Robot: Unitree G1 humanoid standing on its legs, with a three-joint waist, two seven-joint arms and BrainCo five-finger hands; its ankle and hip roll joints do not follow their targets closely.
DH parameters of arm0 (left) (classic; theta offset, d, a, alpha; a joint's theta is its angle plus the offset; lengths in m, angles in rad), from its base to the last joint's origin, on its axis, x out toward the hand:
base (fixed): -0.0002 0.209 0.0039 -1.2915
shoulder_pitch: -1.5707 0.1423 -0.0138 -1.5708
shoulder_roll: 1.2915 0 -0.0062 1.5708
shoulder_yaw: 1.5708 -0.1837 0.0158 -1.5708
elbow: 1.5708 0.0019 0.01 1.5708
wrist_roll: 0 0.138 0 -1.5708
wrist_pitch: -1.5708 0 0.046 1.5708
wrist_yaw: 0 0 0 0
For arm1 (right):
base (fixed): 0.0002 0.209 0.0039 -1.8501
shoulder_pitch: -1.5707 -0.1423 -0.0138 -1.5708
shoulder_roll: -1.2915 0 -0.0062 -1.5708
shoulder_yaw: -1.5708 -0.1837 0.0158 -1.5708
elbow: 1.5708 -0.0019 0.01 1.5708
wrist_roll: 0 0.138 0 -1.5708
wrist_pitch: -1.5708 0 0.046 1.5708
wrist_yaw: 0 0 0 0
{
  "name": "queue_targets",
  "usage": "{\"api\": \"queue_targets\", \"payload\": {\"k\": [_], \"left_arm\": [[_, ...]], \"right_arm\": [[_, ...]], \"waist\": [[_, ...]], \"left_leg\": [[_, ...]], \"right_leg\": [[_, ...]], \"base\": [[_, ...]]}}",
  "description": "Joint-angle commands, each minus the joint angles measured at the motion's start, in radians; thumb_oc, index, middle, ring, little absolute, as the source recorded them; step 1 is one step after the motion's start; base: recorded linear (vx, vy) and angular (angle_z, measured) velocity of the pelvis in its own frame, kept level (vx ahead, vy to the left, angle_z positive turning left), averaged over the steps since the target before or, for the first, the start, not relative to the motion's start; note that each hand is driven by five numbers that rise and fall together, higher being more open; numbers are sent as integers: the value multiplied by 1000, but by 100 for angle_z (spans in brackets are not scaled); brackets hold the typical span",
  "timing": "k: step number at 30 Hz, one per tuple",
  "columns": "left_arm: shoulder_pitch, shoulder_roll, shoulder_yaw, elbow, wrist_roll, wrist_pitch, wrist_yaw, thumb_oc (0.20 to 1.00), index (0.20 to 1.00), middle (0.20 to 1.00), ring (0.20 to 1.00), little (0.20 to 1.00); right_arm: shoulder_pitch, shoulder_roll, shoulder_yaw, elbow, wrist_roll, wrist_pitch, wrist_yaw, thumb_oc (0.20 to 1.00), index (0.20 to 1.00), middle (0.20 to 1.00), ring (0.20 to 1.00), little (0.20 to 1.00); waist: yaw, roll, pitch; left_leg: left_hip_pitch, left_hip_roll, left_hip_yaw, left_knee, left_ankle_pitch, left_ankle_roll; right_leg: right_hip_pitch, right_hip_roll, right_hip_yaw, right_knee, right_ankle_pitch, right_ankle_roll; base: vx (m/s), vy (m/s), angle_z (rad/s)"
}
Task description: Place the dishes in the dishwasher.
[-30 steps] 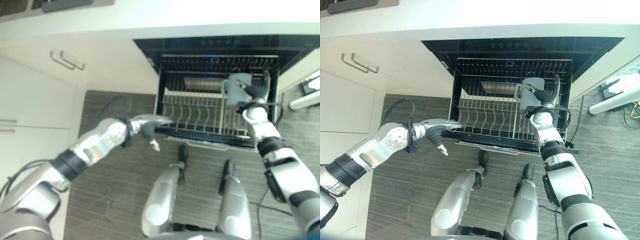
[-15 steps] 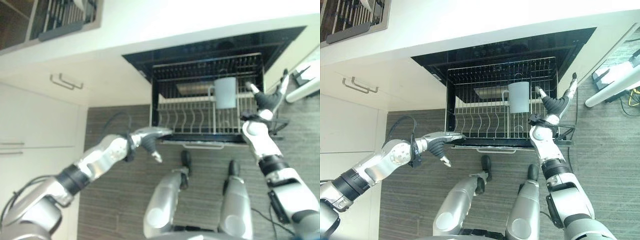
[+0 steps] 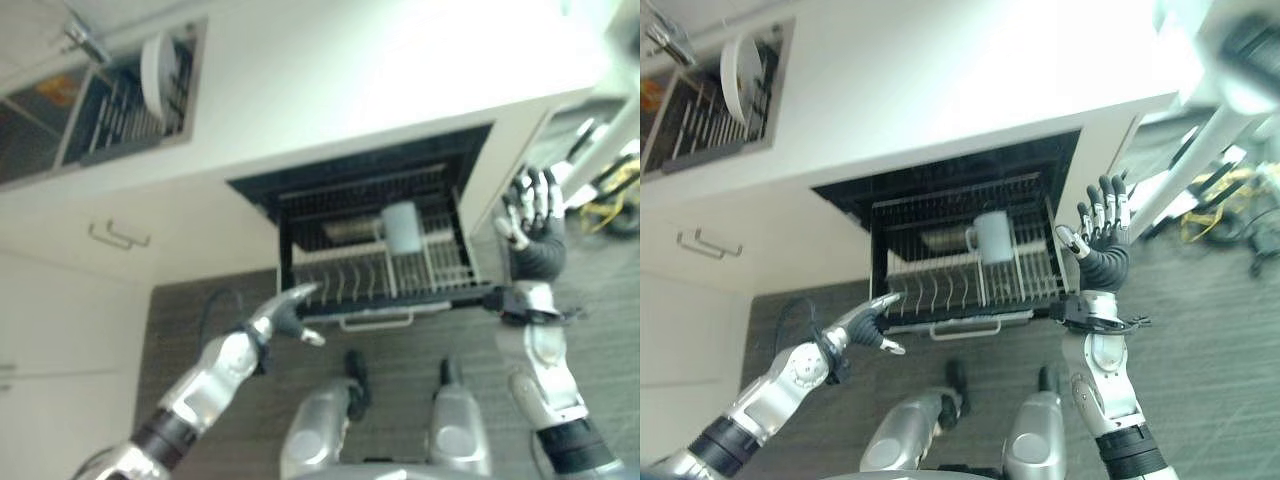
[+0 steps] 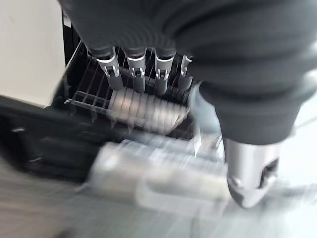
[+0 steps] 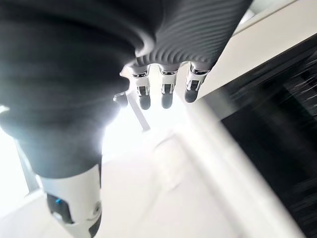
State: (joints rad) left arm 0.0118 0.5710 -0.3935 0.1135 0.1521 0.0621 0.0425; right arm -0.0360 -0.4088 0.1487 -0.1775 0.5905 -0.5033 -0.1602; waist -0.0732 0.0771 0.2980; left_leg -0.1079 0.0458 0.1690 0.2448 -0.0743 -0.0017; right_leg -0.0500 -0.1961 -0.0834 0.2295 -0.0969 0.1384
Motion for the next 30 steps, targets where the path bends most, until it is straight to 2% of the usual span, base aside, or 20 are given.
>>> {"api": "queue_targets", "payload": {"k": [1,2,3,4,6,8,9,10,11,12,13,15,16,17,19,22,23,24,27,30], "left_arm": [[2,6,114,-52,-254,-265,173,1000,1000,1000,1000,1000],[49,-35,185,-73,-331,-366,151,1000,1000,1000,1000,1000],[70,-57,221,-80,-361,-406,117,1000,1000,1000,1000,1000],[95,-89,277,-106,-397,-485,53,1000,1000,1000,1000,1000],[126,-120,326,-153,-437,-554,-8,1000,1000,1000,1000,1000],[101,-134,359,-173,-533,-552,-29,1000,1000,1000,1000,1000],[101,-134,359,-173,-533,-552,-29,1000,1000,1000,1000,1000],[76,-146,387,-169,-567,-574,-32,1000,1000,1000,1000,1000],[63,-149,399,-171,-567,-577,-38,1000,1000,1000,1000,1000],[60,-153,401,-173,-565,-579,-47,1000,1000,1000,1000,1000],[74,-152,404,-187,-579,-591,-65,1000,1000,1000,1000,1000],[95,-167,408,-214,-601,-591,-108,1000,1000,1000,1000,1000],[101,-171,409,-223,-582,-589,-116,1000,1000,1000,1000,1000],[108,-167,416,-236,-554,-580,-113,1000,1000,1000,1000,1000],[100,-149,433,-241,-546,-497,-97,1000,1000,1000,1000,1000],[97,-144,445,-236,-503,-485,-99,1000,1000,1000,1000,1000],[89,-133,444,-231,-506,-492,-115,1000,1000,1000,1000,1000],[86,-129,440,-232,-506,-493,-122,1000,1000,1000,1000,1000],[67,-115,432,-241,-485,-489,-145,1000,1000,1000,1000,1000],[43,-100,427,-257,-430,-461,-134,1000,1000,1000,1000,1000]], "right_arm": [[-17,-7,-27,-19,18,-8,219,1000,1000,1000,1000,1000],[6,9,-36,-40,21,60,302,1000,1000,1000,1000,1000],[12,16,-32,-43,29,79,314,1000,1000,1000,1000,1000],[23,34,-38,-46,44,92,321,1000,1000,1000,1000,1000],[37,50,-46,-51,81,98,373,1000,1000,1000,1000,1000],[50,41,-48,-58,84,96,404,1000,1000,1000,1000,1000],[50,41,-48,-58,84,96,404,1000,1000,1000,1000,1000],[50,36,-53,-37,77,90,429,1000,1000,1000,1000,1000],[48,23,-64,-32,80,99,430,1000,1000,1000,1000,1000],[49,17,-73,-32,85,105,443,1000,1000,1000,1000,1000],[60,7,-89,-33,66,95,439,1000,1000,1000,1000,1000],[70,-7,-110,-30,51,83,439,1000,1000,1000,1000,1000],[68,-2,-113,-25,51,77,441,1000,1000,1000,1000,1000],[68,6,-120,-26,39,63,449,1000,1000,1000,1000,1000],[73,-7,-128,-45,10,77,456,1000,1000,1000,1000,1000],[63,-32,-139,-55,20,95,450,1000,1000,1000,1000,1000],[61,-47,-158,-64,30,103,437,1000,1000,1000,1000,1000],[61,-46,-163,-60,31,99,425,1000,1000,1000,1000,1000],[79,-25,-191,-57,66,104,404,1000,1000,1000,1000,1000],[76,8,-188,-56,47,101,394,1000,1000,1000,1000,1000]], "waist": [[28,23,-31],[43,7,-48],[50,-3,-53],[64,-23,-71],[83,-37,-90],[74,-50,-104],[74,-50,-104],[82,-59,-112],[78,-71,-115],[74,-77,-113],[81,-90,-103],[101,-116,-78],[106,-116,-71],[105,-105,-74],[94,-66,-89],[88,-42,-99],[74,-28,-104],[69,-22,-108],[66,-28,-114],[77,-31,-119]], "left_leg": [[37,-11,-53,55,-123,40],[46,-23,-72,55,-131,51],[55,-33,-84,55,-142,58],[52,-41,-97,55,-146,68],[49,-40,-96,55,-152,77],[43,-74,-136,55,-156,83],[43,-74,-136,55,-156,83],[35,-92,-136,55,-147,76],[36,-115,-136,55,-144,78],[47,-128,-135,55,-140,78],[65,-130,-101,55,-127,67],[67,-137,-95,58,-61,37],[52,-121,-104,70,-36,21],[34,-68,-108,55,-14,-1],[-56,53,-158,55,20,-49],[-90,113,-194,55,23,-74],[-78,134,-157,55,2,-74],[-69,134,-145,55,-11,-75],[-27,76,-136,55,-53,-52],[1,21,-118,55,-91,-2]], "right_leg": [[-8,-42,-63,71,-25,9],[-3,-44,-55,71,-3,16],[4,-43,-45,71,13,23],[2,-23,-38,71,45,30],[23,55,-78,71,32,17],[29,175,-37,71,9,-26],[29,175,-37,71,9,-26],[18,199,-60,71,-36,-56],[4,202,-30,71,-75,-74],[-3,200,-13,71,-75,-76],[14,175,-37,71,-86,-87],[35,140,-34,71,-82,-97],[40,137,-33,71,-78,-99],[43,138,-37,71,-76,-94],[52,138,-35,71,-99,-85],[65,110,-29,71,-119,-76],[69,82,-42,71,-122,-61],[68,66,-52,71,-120,-53],[62,-7,-64,71,-81,-2],[53,-58,-100,71,-24,22]], "base": [[-6,46,-15],[-7,31,-7],[-43,6,8],[-44,-12,13],[-56,-15,27],[-25,-26,4],[-36,-67,6],[-56,-123,4],[-37,-163,-5],[13,-154,1],[41,-108,23],[-6,-39,39],[-51,185,39],[-38,414,37],[19,619,49],[79,559,28],[118,699,-31],[143,737,-17],[121,515,27],[102,433,25]]}}
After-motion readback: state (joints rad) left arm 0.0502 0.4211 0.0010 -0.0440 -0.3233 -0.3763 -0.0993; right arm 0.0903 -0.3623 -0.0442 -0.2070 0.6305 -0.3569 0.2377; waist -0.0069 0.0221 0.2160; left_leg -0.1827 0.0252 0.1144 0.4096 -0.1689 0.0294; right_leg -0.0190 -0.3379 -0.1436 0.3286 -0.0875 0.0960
